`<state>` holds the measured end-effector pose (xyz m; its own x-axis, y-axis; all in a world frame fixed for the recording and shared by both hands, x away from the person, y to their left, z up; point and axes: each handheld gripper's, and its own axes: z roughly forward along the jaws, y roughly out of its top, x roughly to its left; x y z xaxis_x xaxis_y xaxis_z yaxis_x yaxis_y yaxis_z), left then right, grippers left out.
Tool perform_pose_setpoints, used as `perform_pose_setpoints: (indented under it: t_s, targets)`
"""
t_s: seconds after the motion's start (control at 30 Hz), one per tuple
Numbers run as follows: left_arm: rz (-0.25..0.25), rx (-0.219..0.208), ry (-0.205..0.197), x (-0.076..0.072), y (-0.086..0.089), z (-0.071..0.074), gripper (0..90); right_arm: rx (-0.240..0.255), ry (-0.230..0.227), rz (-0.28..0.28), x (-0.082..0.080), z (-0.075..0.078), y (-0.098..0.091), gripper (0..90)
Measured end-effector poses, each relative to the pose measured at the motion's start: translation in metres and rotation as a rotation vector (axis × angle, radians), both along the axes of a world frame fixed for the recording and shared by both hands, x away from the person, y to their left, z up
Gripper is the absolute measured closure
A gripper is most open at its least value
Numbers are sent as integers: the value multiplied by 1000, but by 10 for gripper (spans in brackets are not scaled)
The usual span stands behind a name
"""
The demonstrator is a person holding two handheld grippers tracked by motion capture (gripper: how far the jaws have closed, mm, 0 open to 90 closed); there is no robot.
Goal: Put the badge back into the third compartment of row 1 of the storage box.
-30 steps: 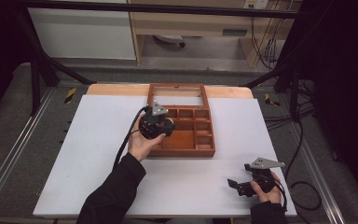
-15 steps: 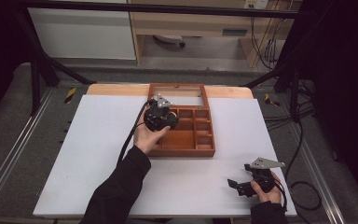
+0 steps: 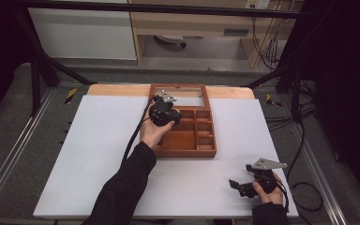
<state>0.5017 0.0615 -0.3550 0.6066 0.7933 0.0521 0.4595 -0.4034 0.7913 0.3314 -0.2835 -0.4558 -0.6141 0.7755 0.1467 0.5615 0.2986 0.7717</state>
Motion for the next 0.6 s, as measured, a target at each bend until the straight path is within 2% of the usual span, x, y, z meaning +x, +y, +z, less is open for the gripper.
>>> perform_pose_setpoints:
  t_s: [0.23,0.33,0.6]
  targets:
    - [14,11,0,10,-6,-1,478,3,5,0,0,0,0,7]
    - [16,37,6,14,-7,-1,478,4,6,-1,0,0,1,7]
    - [19,47,10,22,-15,-7,478,7,7,-3,-1,0,0,9]
